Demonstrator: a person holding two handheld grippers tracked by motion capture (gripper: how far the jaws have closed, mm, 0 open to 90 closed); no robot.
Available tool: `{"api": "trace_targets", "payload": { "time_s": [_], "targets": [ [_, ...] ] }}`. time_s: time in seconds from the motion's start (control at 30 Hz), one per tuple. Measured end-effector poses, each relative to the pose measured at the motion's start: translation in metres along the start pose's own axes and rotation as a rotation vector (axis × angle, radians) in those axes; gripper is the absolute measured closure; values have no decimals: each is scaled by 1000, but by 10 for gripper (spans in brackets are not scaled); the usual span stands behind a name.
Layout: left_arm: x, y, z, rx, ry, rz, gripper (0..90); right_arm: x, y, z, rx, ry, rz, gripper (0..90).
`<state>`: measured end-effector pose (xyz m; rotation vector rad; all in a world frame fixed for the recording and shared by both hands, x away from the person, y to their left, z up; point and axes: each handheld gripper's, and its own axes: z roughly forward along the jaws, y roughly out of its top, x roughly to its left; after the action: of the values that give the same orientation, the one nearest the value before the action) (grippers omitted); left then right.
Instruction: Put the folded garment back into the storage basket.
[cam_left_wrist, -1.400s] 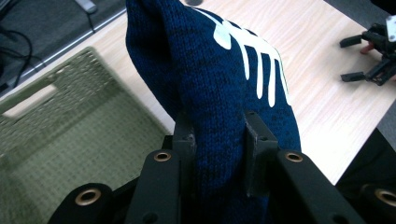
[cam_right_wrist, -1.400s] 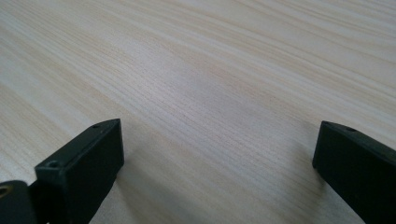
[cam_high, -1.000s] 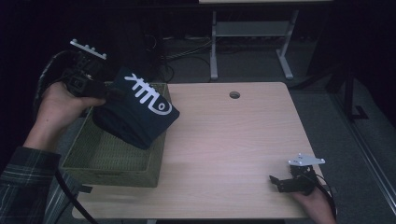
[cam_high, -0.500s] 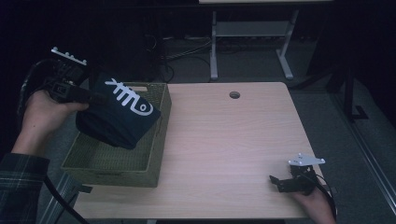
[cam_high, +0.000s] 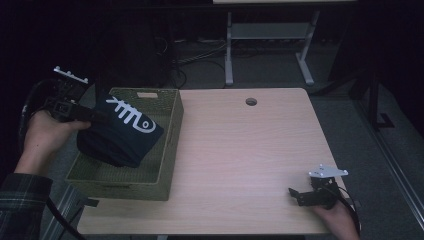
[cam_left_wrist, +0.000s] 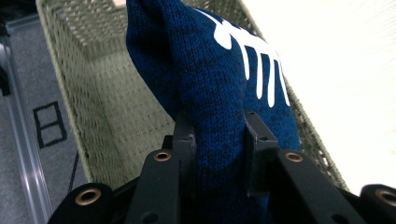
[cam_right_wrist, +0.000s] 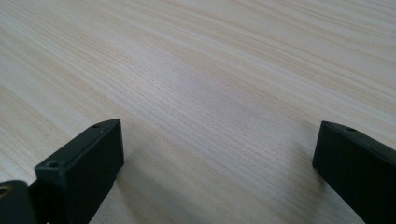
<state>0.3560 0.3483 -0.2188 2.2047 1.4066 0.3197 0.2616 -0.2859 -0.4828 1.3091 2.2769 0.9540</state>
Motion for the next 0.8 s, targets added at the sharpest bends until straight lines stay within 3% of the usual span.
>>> {"api": "trace_targets", "payload": {
  "time_s": [0.8],
  "targets": [
    [5, -23, 55, 81, -54, -42, 709, 0, 0, 0, -1, -1, -3, 17]
  ]
}}
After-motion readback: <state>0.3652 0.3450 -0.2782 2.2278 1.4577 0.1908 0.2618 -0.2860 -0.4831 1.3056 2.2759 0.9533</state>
